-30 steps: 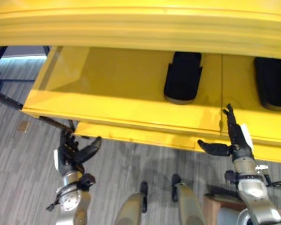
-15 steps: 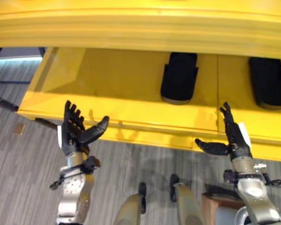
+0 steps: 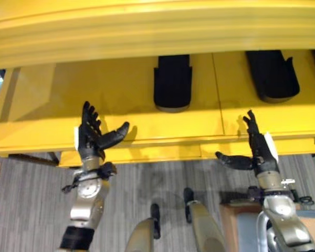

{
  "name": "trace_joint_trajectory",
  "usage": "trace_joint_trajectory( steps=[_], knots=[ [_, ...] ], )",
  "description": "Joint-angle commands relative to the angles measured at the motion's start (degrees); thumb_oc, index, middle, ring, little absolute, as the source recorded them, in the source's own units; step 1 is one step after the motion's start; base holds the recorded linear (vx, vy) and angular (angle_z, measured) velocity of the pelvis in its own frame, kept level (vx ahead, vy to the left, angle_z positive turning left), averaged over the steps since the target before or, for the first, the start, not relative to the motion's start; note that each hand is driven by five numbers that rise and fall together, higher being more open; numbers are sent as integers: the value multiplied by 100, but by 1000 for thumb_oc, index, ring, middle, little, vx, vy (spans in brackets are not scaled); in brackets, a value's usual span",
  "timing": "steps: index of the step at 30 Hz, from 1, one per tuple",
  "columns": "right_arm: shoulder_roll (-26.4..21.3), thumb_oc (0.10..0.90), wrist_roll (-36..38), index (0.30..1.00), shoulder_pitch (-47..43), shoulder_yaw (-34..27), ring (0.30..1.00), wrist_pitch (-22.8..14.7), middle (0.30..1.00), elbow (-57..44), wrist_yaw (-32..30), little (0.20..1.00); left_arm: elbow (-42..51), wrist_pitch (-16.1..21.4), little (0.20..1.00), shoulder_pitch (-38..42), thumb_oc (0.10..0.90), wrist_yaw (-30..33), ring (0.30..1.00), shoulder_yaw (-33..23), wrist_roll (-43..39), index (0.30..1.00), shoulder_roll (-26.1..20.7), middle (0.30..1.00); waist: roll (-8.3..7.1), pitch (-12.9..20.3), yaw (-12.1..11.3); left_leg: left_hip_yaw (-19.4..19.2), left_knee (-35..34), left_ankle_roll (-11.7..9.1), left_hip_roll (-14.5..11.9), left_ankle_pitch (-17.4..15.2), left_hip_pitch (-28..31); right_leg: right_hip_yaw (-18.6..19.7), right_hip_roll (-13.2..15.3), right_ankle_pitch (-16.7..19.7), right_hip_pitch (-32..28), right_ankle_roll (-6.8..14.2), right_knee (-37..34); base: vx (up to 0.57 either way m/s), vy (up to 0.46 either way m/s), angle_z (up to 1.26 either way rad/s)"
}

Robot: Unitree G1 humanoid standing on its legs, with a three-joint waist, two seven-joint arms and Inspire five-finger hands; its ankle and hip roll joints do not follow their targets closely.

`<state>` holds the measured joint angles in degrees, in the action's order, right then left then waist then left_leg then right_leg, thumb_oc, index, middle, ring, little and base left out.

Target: Move parts from the plastic box to the shelf.

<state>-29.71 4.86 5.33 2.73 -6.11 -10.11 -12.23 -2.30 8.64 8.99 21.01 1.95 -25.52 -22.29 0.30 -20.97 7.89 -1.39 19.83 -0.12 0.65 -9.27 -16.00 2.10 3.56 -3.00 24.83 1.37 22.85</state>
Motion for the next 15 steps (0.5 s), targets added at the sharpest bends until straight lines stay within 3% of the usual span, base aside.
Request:
trace_joint_trajectory(
  steps=[1, 15],
  knots=[
    [-136, 900, 131, 1000, -413, -42, 1000, -624, 1000, -201, -162, 1000, -12, 371, 1000, 402, 900, 230, 1000, -64, 481, 1000, -503, 1000, -149, 228, 23, -75, 43, -106, -119, 210, -248, 197, 3, -709, -351, 141, 176, 3, 31, -19],
    [-98, 900, 147, 1000, -382, 109, 1000, -667, 1000, -144, -224, 1000, -1079, 195, 1000, 1039, 900, 260, 1000, 423, 601, 1000, -537, 1000, -255, 182, 239, -277, 75, -106, -176, 189, -375, 355, -60, -525, -229, 207, 1, 2, 27, -7]
  ],
)
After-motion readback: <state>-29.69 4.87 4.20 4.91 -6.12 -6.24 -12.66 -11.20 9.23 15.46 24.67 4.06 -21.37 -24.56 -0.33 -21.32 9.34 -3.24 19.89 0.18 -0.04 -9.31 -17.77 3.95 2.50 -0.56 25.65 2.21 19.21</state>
